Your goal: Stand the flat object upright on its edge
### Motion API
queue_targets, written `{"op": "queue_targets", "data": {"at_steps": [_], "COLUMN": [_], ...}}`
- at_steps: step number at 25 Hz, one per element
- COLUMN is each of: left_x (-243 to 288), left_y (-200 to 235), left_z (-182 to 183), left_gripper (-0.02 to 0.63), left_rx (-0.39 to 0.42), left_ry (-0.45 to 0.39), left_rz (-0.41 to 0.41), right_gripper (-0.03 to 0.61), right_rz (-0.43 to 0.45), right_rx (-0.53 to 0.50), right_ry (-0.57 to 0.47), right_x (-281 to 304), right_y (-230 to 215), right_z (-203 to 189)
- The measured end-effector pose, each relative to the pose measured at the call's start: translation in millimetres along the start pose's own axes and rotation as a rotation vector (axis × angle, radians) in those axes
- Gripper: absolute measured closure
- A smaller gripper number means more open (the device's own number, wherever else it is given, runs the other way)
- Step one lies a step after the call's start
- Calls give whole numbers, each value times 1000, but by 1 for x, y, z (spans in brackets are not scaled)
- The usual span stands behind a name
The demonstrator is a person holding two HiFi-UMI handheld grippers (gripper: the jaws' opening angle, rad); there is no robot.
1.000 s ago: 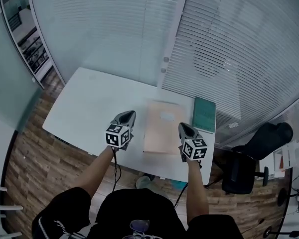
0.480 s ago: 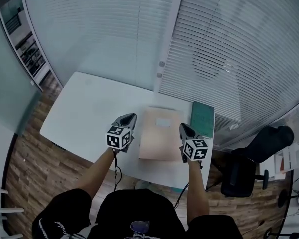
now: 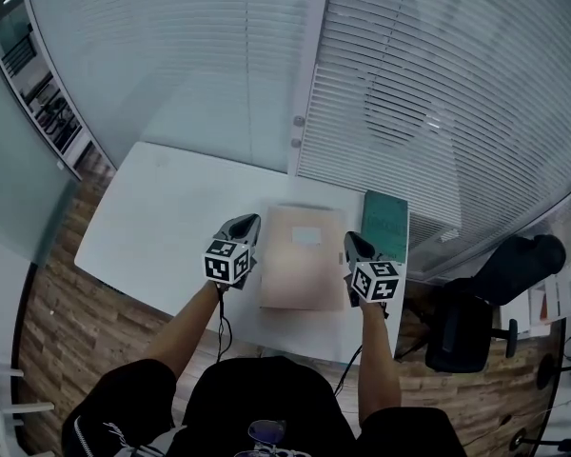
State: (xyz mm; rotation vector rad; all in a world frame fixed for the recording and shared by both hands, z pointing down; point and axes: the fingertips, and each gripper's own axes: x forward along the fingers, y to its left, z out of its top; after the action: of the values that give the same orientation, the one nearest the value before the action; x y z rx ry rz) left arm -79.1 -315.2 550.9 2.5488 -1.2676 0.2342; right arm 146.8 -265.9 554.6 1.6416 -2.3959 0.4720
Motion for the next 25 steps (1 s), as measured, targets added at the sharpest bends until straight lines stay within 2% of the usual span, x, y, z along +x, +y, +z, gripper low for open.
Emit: {"op": "queue_targets", "data": {"at_steps": [9,15,25], "left_x": [20,32,43], "left_y": [10,19,11], "left_z": [-17,-42,-80], "left_gripper": [594,594,594], "left_rx": [-5,-22,-72], "left_ry": [37,89,202], "left_rz": [9,28,-25], "right_gripper": [557,557,554], "right_rz": [-1,-1,12], "right_rx": [40,86,148], "right_ry": [13,49,140], "right_x": [14,28,41], "right_y": [-17,-29,-45], "right_z": [-9,-29,-64]}}
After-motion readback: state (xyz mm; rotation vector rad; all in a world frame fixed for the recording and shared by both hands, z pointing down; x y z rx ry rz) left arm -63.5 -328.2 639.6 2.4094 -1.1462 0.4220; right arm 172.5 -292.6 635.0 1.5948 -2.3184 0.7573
